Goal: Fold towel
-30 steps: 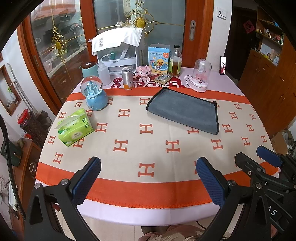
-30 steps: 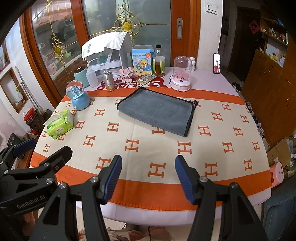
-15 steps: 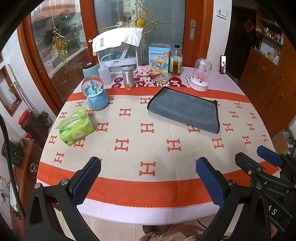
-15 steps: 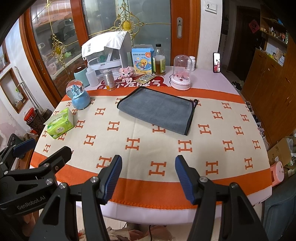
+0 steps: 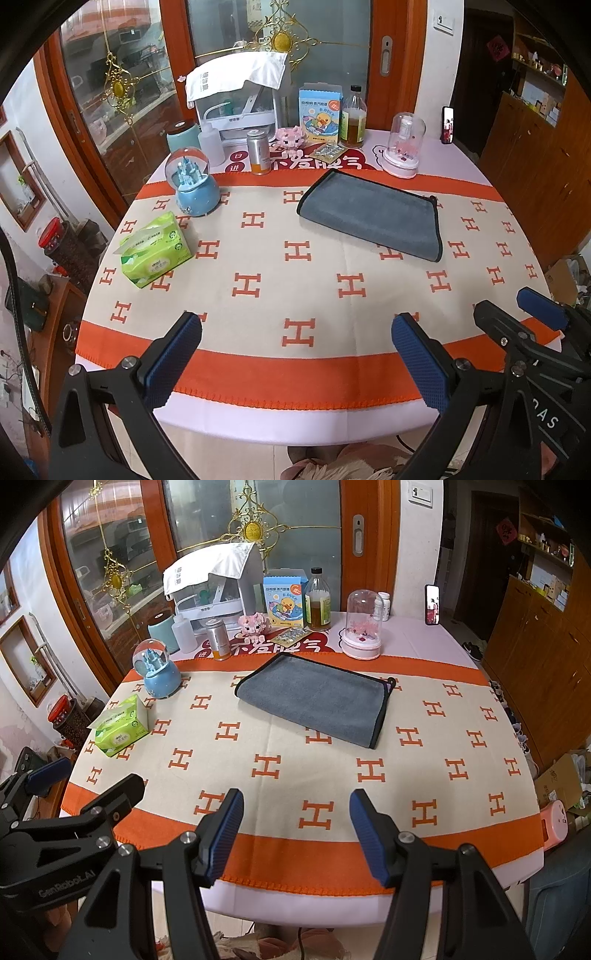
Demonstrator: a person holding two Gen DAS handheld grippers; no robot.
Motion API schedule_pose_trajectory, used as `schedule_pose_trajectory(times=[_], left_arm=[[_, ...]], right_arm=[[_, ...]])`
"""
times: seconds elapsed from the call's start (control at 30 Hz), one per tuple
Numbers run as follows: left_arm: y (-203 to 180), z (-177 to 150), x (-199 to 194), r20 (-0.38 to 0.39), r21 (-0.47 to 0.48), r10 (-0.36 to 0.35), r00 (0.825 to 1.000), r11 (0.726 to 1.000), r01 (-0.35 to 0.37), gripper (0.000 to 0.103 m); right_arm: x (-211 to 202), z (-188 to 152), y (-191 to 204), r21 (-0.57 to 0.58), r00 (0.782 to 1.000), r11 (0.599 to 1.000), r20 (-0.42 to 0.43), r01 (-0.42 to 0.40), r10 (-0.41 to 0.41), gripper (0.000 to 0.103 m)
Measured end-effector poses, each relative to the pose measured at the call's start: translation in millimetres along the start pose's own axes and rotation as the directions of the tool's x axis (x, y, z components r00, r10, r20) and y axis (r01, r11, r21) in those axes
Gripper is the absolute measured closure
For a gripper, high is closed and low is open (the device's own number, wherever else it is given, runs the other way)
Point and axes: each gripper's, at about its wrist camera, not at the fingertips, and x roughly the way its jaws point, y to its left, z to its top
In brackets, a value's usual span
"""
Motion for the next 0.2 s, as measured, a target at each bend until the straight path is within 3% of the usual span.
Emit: schedule_pose_trajectory(times=[0.2], left_arm=[[3.8,-2.2,-1.9,-0.002,0.003,0.003,1.000,1.000,-0.003,0.001]], right_arm=[[-0.4,-1.2,0.8,0.000,1.000,1.000,0.000,0.001,-0.001,0.043]])
